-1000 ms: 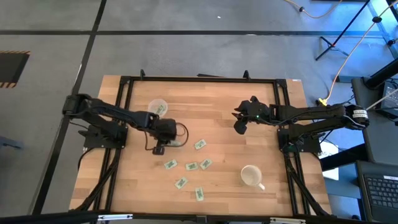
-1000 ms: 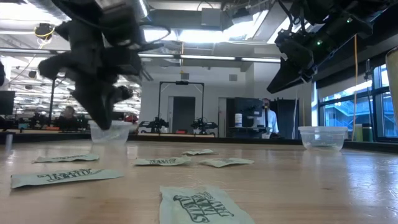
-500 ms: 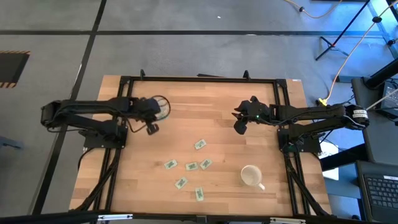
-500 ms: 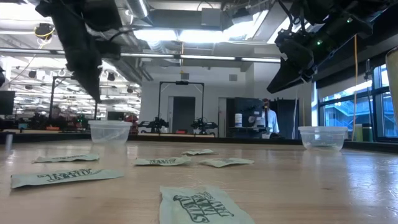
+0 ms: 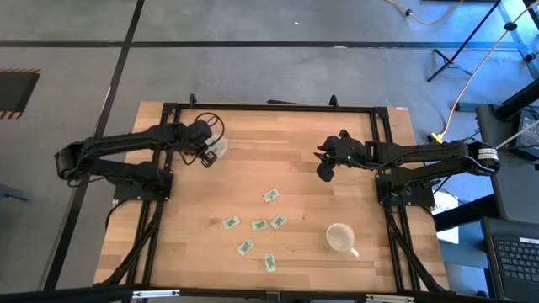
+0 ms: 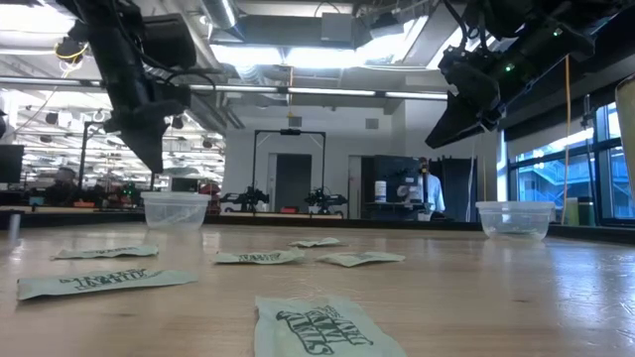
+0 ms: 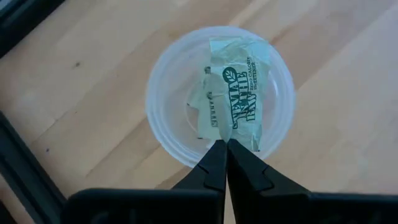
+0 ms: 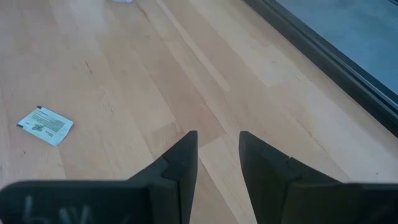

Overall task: Pick and place Stevia / Truvia into bins
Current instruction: Put the stevia packet into the left transparent container

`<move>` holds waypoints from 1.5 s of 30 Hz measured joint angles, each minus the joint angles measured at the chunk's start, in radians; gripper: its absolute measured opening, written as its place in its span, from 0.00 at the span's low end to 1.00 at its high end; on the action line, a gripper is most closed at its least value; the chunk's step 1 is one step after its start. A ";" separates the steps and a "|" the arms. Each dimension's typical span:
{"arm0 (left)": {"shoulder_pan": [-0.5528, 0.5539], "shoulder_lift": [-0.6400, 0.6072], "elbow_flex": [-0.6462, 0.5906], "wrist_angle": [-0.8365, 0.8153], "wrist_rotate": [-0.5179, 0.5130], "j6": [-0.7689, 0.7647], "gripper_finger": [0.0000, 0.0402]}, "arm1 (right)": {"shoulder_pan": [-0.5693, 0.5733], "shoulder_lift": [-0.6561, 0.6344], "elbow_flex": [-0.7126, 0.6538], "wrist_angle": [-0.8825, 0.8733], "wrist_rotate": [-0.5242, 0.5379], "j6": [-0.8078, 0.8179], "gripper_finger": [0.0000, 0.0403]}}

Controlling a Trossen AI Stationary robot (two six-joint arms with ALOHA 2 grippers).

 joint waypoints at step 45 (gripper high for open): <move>-0.136 0.107 0.108 0.198 0.433 0.218 0.29 | 0.000 0.000 0.000 -0.014 0.000 0.000 0.30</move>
